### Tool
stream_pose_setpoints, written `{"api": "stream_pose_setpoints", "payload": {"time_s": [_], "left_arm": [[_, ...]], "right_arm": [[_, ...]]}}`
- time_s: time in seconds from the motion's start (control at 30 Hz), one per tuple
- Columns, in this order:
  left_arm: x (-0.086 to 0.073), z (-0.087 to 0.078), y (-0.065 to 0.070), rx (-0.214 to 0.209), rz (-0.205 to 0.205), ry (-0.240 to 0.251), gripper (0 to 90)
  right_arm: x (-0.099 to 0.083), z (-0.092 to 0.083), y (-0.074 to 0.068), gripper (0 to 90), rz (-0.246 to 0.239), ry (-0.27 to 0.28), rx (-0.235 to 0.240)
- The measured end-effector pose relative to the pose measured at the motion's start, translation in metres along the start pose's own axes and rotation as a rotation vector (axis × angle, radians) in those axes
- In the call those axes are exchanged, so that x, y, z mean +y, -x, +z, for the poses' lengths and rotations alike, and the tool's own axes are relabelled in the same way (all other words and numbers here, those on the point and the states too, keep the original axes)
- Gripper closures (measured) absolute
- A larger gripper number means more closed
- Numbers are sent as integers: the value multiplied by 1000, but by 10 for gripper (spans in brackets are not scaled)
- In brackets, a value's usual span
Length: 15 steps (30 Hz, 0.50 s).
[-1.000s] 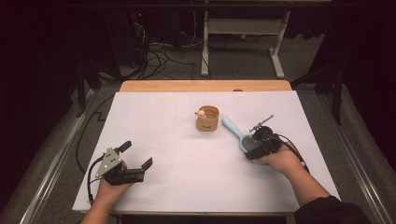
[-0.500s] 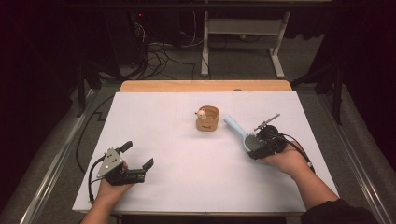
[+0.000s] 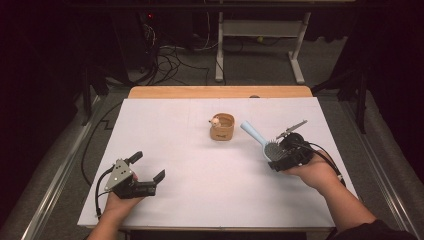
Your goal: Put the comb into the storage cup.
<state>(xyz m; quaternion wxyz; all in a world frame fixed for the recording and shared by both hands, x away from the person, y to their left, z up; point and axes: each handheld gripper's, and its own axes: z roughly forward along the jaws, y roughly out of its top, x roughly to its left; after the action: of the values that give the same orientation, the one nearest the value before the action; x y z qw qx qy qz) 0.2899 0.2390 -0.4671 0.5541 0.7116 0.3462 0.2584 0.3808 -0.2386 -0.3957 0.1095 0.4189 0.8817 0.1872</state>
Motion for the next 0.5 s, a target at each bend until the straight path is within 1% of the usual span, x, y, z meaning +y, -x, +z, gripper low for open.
{"api": "stream_pose_setpoints", "payload": {"time_s": [0.03, 0.13, 0.27, 0.33, 0.37, 0.4, 0.5], "left_arm": [[0, 0, 0, 0, 0, 0, 1], [0, 0, 0, -1, 2, -1, 1], [0, 1, 1, -2, 3, -2, 1], [0, 1, 1, -1, 2, -1, 1], [0, 1, 1, 0, 3, -2, 1], [0, 1, 1, 0, 3, -2, 1], [0, 1, 1, 3, 6, -4, 1]], "right_arm": [[0, -5, -1, 211, -4, 5, -3], [0, -14, -5, 211, -11, 12, -10], [-1, -23, -9, 211, -32, 24, -11], [-1, -25, -10, 211, -35, 28, -10], [-1, -29, -13, 211, -44, 32, -10], [-2, -31, -16, 211, -39, 32, -10], [-1, -33, -21, 211, -65, 37, -3]]}}
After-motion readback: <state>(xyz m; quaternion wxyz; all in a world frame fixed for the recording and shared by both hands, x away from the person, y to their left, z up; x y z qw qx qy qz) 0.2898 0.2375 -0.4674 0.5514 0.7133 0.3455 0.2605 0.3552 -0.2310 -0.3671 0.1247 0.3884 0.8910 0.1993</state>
